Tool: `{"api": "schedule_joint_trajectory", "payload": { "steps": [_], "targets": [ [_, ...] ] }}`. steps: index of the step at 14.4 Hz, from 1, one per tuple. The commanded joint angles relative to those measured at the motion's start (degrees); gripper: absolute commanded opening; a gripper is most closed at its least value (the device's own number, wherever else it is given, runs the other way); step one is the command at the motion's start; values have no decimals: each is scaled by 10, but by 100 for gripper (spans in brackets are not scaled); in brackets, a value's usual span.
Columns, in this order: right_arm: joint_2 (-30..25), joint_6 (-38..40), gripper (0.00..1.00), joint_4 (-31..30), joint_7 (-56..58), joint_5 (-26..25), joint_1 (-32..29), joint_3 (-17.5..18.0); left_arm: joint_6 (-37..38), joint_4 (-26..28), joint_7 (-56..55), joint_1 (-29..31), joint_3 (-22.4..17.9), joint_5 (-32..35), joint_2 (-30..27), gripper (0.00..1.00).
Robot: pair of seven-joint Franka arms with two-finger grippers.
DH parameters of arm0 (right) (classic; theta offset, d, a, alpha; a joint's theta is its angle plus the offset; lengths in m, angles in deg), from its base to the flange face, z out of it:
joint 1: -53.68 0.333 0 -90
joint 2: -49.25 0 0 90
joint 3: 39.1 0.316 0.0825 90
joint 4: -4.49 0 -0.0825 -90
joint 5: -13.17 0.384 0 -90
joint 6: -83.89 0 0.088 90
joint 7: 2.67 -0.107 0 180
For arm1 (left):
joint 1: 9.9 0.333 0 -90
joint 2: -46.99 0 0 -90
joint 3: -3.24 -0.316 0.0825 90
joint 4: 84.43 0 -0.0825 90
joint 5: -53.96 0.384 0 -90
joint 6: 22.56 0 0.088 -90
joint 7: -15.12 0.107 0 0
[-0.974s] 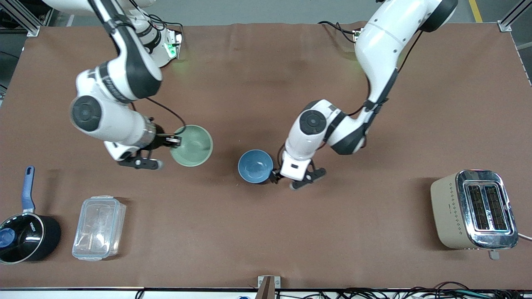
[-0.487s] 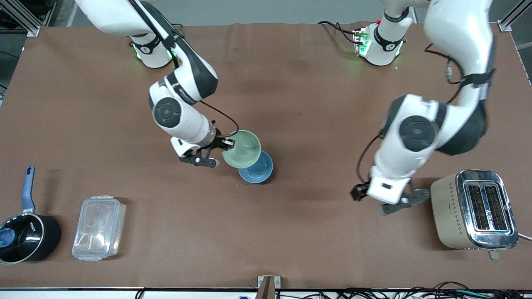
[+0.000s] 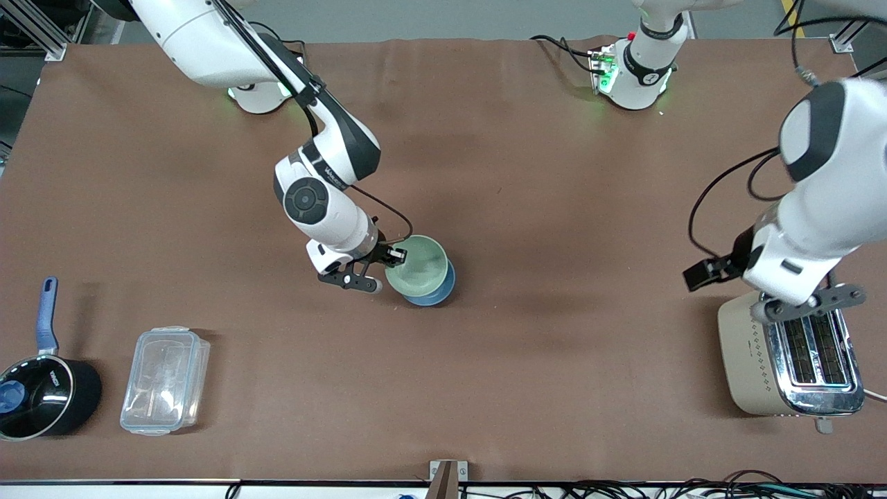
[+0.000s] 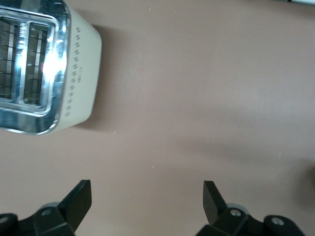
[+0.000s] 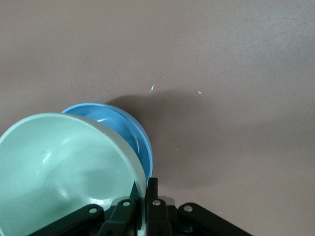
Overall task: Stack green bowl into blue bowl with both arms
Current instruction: 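Press the green bowl into the blue bowl while the left gripper withdraws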
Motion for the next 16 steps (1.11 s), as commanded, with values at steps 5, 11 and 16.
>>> {"api": "schedule_joint_trajectory", "payload": {
  "steps": [5, 11, 16],
  "targets": [
    [25, -34, 1, 12, -32, -22, 10, 3, 66, 22, 71, -7, -14, -9, -113, 100],
    [40, -52, 2, 13, -32, -31, 4, 3, 65, 80, 74, -51, -78, -44, -164, 100],
    [41, -57, 11, 12, -32, -32, 7, 3, 102, 91, 76, -69, -72, -44, -187, 100]
  ]
}}
